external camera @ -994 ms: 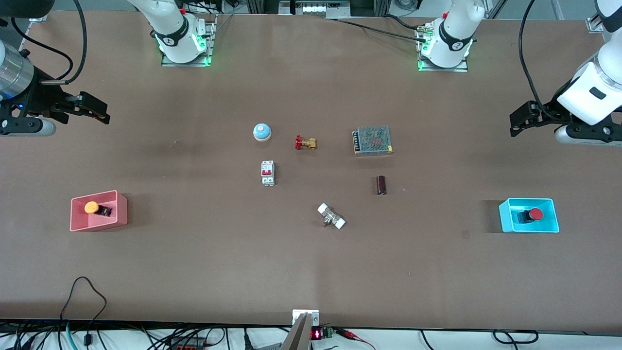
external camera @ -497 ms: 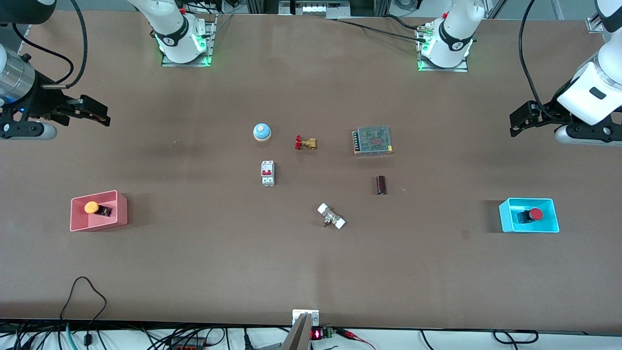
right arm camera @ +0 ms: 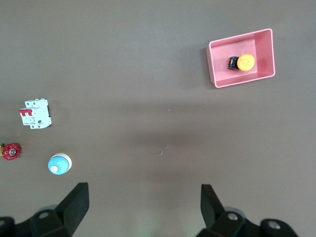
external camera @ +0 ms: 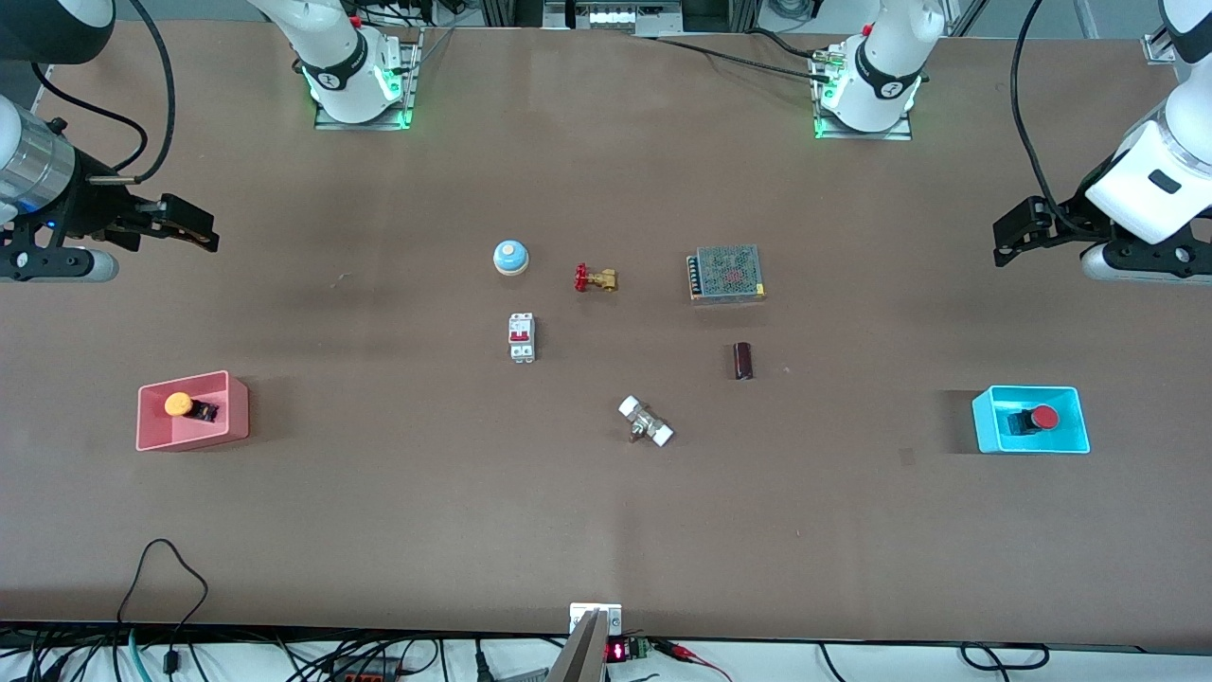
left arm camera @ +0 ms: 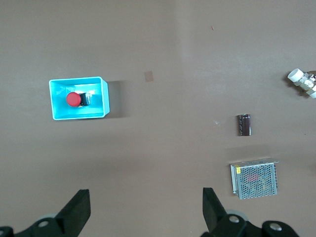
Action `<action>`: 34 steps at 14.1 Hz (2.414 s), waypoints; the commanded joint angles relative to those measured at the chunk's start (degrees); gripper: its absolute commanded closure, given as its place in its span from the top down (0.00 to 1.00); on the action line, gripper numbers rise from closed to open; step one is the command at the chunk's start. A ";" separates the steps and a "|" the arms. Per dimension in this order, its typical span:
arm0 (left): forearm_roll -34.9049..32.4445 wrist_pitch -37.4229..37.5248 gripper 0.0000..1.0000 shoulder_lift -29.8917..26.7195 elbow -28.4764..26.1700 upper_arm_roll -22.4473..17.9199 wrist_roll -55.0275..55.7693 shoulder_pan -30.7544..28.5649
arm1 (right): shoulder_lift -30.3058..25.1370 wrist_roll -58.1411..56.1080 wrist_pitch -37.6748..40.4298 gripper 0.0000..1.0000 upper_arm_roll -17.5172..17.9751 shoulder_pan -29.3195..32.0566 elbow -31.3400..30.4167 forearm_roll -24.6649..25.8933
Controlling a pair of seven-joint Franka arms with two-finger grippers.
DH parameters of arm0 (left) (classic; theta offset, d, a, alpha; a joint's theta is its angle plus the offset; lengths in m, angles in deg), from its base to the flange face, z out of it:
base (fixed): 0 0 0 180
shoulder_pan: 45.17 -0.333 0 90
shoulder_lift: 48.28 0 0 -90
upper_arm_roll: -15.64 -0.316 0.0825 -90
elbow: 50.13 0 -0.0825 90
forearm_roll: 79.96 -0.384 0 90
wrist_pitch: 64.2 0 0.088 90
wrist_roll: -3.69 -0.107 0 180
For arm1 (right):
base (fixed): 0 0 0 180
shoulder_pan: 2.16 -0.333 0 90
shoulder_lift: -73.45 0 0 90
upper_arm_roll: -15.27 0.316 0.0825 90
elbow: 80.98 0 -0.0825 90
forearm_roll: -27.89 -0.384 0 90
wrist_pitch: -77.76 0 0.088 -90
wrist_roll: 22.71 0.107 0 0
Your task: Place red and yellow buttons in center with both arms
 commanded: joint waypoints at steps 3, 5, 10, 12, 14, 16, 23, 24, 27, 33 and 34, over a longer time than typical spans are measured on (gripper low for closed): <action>-0.20 0.75 1.00 0.87 1.71 0.59 0.46 0.21 | 1.53 -2.68 -2.00 1.00 0.30 0.90 0.50 0.08; -0.20 0.75 1.00 0.87 1.62 0.59 0.46 0.21 | 4.42 -7.15 -5.51 1.00 0.30 4.13 0.06 0.25; -0.72 0.75 1.00 3.05 1.53 0.50 -0.42 -0.23 | 9.44 -9.02 -11.40 1.00 0.21 7.31 -0.47 2.27; -1.08 0.66 1.00 8.66 1.62 0.07 -0.42 -0.67 | 11.72 -9.02 -14.47 1.00 0.21 7.67 -0.65 5.42; -1.08 0.05 1.00 13.06 2.14 -0.37 -0.69 -1.89 | 13.66 -10.07 -18.16 1.00 0.30 8.98 -1.00 6.67; -1.60 0.04 1.00 19.90 6.16 -0.46 -0.69 -4.53 | 16.11 -12.79 -22.73 1.00 0.30 10.74 -1.17 6.76; -10.31 -15.39 1.00 33.99 12.17 -0.37 -6.99 -12.44 | 23.77 -19.73 -37.06 1.00 0.39 14.17 -2.58 6.67; -10.31 -17.95 1.00 35.48 12.17 -0.37 -9.10 -13.06 | 24.38 -22.10 -38.21 1.00 0.47 14.35 -2.67 6.67; -9.44 -22.71 1.00 38.30 11.55 -0.20 -10.53 -14.56 | 25.97 -24.14 -42.07 1.00 1.09 15.92 -3.54 6.49; -8.82 -28.43 1.00 40.33 7.25 0.06 -12.46 -16.75 | 28.08 -25.11 -51.21 1.00 1.18 17.16 -7.85 6.58; -6.38 -28.43 1.00 40.42 7.24 0.06 -12.38 -16.84 | 28.51 -25.11 -51.83 1.00 1.18 17.16 -7.94 6.49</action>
